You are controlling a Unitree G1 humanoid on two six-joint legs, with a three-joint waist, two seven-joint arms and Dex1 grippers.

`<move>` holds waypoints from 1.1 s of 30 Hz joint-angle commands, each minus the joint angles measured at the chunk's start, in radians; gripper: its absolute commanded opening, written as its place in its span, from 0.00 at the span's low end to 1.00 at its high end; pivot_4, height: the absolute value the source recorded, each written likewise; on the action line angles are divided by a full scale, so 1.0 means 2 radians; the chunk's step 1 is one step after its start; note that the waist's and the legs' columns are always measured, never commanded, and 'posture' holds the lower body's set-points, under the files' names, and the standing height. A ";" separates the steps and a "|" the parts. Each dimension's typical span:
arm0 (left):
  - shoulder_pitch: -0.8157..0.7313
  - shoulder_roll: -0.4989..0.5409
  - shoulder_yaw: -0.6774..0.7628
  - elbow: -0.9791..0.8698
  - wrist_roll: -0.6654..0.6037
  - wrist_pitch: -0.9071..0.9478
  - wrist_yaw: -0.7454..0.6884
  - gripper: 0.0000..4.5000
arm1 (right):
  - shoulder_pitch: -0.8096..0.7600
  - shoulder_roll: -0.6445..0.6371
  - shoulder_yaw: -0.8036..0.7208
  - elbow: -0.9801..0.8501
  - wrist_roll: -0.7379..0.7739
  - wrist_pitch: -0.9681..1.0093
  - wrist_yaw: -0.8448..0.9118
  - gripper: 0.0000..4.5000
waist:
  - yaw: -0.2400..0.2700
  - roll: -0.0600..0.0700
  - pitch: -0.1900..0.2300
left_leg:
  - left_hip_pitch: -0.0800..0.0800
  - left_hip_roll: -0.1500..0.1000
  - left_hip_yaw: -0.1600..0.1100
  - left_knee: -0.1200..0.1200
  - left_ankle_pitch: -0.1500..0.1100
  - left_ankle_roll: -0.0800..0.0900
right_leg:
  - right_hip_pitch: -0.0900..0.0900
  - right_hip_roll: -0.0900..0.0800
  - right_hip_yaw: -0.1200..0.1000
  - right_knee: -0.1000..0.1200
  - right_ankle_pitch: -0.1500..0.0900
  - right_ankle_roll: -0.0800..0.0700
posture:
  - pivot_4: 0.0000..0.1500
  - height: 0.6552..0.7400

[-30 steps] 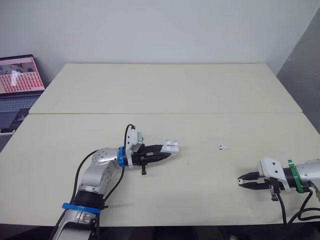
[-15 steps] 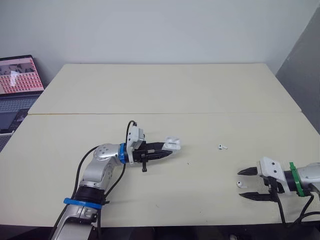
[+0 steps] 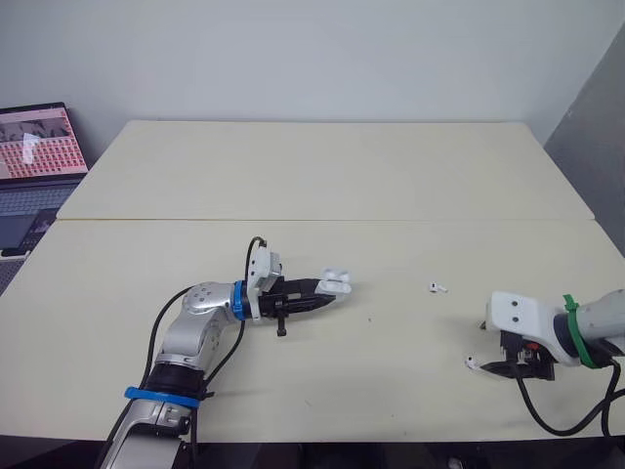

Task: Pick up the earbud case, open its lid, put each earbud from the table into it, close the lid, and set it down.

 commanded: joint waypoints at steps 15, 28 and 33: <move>-0.004 -0.007 -0.005 0.005 0.001 -0.017 -0.009 0.17 | -0.187 0.022 0.113 -0.106 0.076 0.393 -0.083 0.78 | -0.001 0.000 0.000 | -0.001 0.000 -0.001 0.000 0.000 0.000 | -0.001 0.000 0.000 0.000 0.000 0.000 | 1.00 1.00; -0.001 -0.004 -0.004 -0.007 -0.002 -0.010 -0.004 0.17 | -0.234 0.077 0.168 -0.078 0.101 0.428 -0.179 0.78 | -0.001 0.000 0.000 | -0.002 0.000 -0.001 0.000 0.000 0.000 | -0.002 0.000 0.000 0.000 0.000 0.000 | 1.00 1.00; -0.001 -0.001 -0.003 -0.010 -0.002 -0.007 -0.003 0.17 | -0.235 0.080 0.178 -0.078 0.104 0.425 -0.204 0.75 | -0.001 0.000 0.000 | -0.002 0.000 -0.001 0.000 0.000 0.000 | -0.002 0.000 0.000 0.000 0.000 0.000 | 1.00 1.00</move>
